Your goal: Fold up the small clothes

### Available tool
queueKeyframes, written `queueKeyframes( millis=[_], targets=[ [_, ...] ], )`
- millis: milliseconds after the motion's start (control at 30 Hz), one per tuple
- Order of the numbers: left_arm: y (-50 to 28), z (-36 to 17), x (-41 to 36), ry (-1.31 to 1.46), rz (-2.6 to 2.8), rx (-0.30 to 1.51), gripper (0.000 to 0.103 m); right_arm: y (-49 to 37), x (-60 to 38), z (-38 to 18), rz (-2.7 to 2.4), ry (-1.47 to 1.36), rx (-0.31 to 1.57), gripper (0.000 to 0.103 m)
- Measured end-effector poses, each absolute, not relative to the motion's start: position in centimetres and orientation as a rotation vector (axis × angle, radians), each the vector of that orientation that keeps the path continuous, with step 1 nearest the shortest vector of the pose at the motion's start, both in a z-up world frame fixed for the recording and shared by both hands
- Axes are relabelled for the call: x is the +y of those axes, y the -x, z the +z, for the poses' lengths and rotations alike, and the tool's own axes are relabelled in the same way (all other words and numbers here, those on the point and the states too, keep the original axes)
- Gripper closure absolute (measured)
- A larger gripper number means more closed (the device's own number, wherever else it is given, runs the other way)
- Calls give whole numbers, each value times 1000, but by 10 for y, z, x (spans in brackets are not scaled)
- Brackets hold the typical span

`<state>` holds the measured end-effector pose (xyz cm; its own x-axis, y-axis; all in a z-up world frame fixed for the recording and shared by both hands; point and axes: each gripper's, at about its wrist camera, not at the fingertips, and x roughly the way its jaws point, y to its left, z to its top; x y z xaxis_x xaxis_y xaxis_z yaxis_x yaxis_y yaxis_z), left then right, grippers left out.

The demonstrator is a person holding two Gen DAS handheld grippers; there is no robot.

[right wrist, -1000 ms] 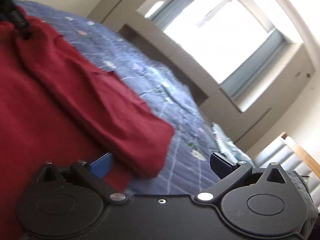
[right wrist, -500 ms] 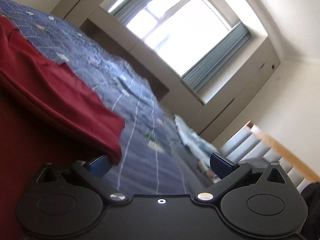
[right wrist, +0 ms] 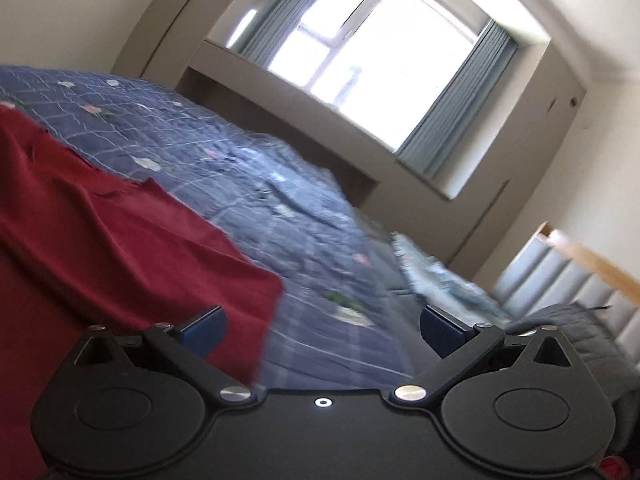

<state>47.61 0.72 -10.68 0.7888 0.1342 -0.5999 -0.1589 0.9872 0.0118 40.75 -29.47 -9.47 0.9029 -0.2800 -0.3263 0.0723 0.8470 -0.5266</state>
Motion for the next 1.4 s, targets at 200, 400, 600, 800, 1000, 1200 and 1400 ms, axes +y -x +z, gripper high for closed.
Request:
queueKeyframes(
  millis=[200,400,600,800,1000,1200,1400],
  targets=[
    [-476,-107,7,41,157,642,0,-429,-294,-121,-200,520,508,1],
    [-476,-104,10,56,149,648,1,-398,-280,-86,-121,503,438,1],
    [-449,-72,35,183,131,660,0,-356,-241,-56,75,403,425,1],
    [-380,-38,92,261,210,658,0,-321,-174,-58,279,409,458,1],
    [-294,-29,173,282,371,646,0,-309,-90,-62,495,475,473,1],
    [-219,-40,245,331,594,626,0,-305,20,-64,777,589,398,1],
    [-167,-48,303,441,778,610,1,-295,133,-70,1086,640,317,19]
  ],
)
